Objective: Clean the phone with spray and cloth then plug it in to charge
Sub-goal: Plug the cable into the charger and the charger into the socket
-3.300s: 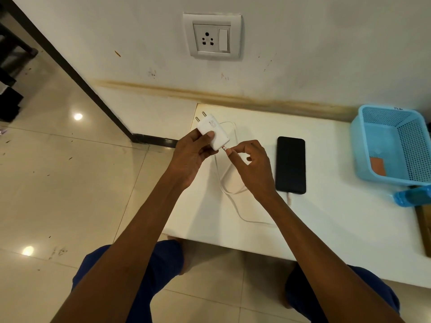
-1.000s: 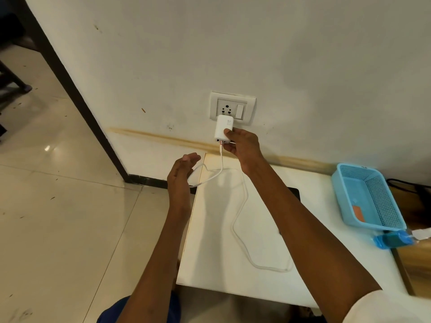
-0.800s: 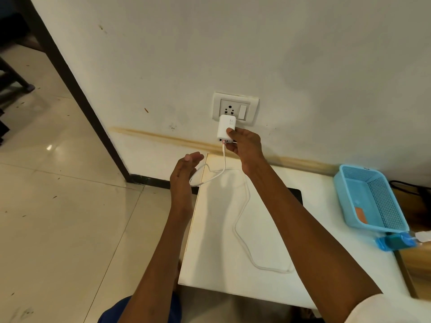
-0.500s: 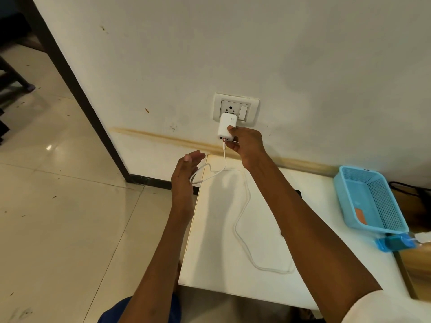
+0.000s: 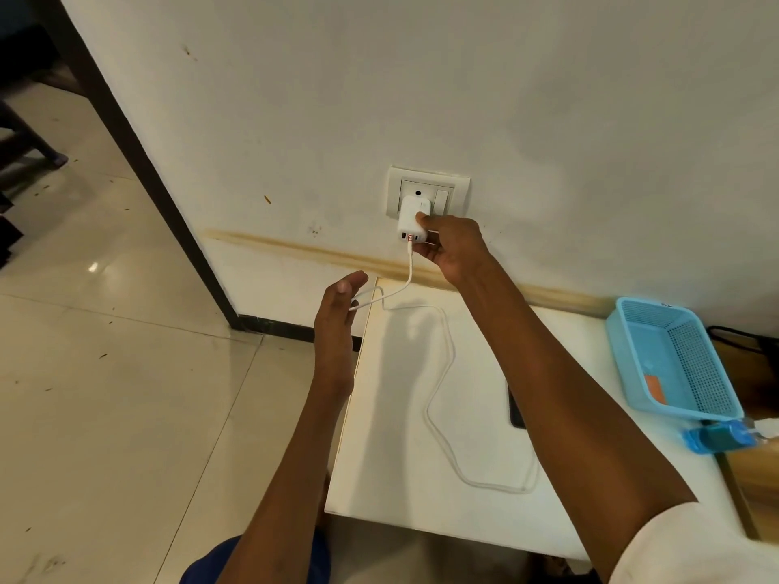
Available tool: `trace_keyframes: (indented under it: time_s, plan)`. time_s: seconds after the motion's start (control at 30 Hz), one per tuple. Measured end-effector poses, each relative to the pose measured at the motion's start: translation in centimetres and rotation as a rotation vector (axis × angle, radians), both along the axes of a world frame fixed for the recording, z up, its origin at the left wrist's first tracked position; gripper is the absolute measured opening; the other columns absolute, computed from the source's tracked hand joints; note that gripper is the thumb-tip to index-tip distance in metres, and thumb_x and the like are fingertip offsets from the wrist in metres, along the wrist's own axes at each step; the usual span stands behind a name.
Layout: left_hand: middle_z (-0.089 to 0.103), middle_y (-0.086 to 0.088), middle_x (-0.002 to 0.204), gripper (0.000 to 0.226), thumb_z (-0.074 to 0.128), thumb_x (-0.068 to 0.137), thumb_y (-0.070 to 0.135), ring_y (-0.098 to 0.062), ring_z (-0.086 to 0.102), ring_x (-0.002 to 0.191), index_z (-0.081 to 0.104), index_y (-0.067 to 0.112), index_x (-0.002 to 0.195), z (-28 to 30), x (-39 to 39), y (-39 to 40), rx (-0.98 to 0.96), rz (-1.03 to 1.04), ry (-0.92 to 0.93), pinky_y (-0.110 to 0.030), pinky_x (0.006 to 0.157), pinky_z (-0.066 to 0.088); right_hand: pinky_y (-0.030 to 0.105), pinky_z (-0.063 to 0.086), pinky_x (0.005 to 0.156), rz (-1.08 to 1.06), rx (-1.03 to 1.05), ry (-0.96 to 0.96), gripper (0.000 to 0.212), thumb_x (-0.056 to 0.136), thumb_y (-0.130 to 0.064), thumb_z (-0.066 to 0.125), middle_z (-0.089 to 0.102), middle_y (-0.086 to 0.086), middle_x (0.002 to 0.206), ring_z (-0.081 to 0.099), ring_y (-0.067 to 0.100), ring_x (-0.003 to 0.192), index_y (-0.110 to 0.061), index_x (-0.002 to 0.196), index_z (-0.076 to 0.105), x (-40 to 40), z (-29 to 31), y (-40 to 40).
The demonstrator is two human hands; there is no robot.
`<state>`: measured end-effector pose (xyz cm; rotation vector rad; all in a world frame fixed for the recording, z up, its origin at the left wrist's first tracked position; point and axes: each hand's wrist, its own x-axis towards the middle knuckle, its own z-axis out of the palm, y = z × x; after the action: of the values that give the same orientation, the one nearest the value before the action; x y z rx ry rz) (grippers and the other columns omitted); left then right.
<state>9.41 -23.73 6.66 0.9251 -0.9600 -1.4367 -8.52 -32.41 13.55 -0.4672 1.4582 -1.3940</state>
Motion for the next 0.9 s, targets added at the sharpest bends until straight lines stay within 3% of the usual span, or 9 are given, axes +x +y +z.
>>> trace_keyframes:
  time_s: [0.2, 0.47, 0.57, 0.67, 0.77, 0.9]
  plan:
    - [0.065, 0.007, 0.13, 0.048, 0.045, 0.096, 0.05, -0.008, 0.055, 0.128, 0.063, 0.018, 0.127, -0.6, -0.1, -0.3, 0.019, 0.021, -0.035, -0.034, 0.112, 0.038, 0.034, 0.06, 0.071, 0.007, -0.028, -0.034, 0.012, 0.086, -0.003, 0.073, 0.064, 0.022, 0.104, 0.066, 0.029, 0.081, -0.002, 0.093, 0.064, -0.1, -0.3, 0.3]
    - [0.065, 0.005, 0.129, 0.038, 0.045, 0.103, 0.042, -0.01, 0.058, 0.123, 0.063, 0.018, 0.126, -1.1, -0.7, -0.7, 0.097, 0.068, -0.004, -0.029, 0.104, 0.045, 0.035, 0.061, 0.075, 0.065, -0.083, -0.053, 0.017, 0.088, -0.019, 0.074, 0.073, 0.015, 0.093, 0.071, 0.025, 0.075, -0.006, 0.098, 0.069, -1.0, -1.5, 0.8]
    - [0.067, -0.002, 0.121, 0.038, 0.041, 0.103, 0.047, -0.018, 0.064, 0.11, 0.062, 0.02, 0.12, -1.5, -0.7, -0.9, 0.32, 0.148, 0.026, -0.031, 0.096, 0.05, 0.031, 0.059, 0.062, 0.054, -0.036, 0.074, 0.022, 0.091, -0.031, 0.069, 0.077, 0.008, 0.081, 0.067, 0.021, 0.059, -0.011, 0.098, 0.071, -1.5, -1.7, 0.9]
    - [0.07, -0.009, 0.102, 0.032, 0.042, 0.104, 0.038, -0.022, 0.063, 0.083, 0.063, 0.015, 0.109, -2.0, -0.3, -0.9, 0.525, 0.114, -0.036, -0.032, 0.078, 0.049, 0.024, 0.048, 0.049, 0.002, 0.011, 0.258, 0.02, 0.091, -0.033, 0.067, 0.077, 0.002, 0.077, 0.062, 0.016, 0.052, -0.014, 0.095, 0.071, -2.2, -2.0, 1.0]
    - [0.073, -0.011, 0.096, 0.026, 0.046, 0.099, 0.023, -0.021, 0.065, 0.073, 0.069, 0.01, 0.103, -2.5, -0.2, -0.6, 0.513, -0.074, -0.191, -0.033, 0.07, 0.049, 0.024, 0.04, 0.048, -0.016, 0.042, 0.38, 0.02, 0.089, -0.03, 0.065, 0.074, 0.0, 0.072, 0.056, 0.016, 0.05, -0.011, 0.091, 0.072, -2.6, -2.3, 0.7]
    - [0.076, -0.006, 0.095, 0.022, 0.051, 0.096, 0.021, -0.02, 0.068, 0.076, 0.072, 0.014, 0.1, -2.7, -0.9, -0.2, 0.417, -0.183, -0.315, -0.031, 0.07, 0.05, 0.029, 0.043, 0.057, -0.017, 0.099, 0.526, 0.023, 0.087, -0.035, 0.061, 0.075, -0.004, 0.069, 0.059, 0.015, 0.052, -0.018, 0.08, 0.075, -2.4, -2.6, 0.3]
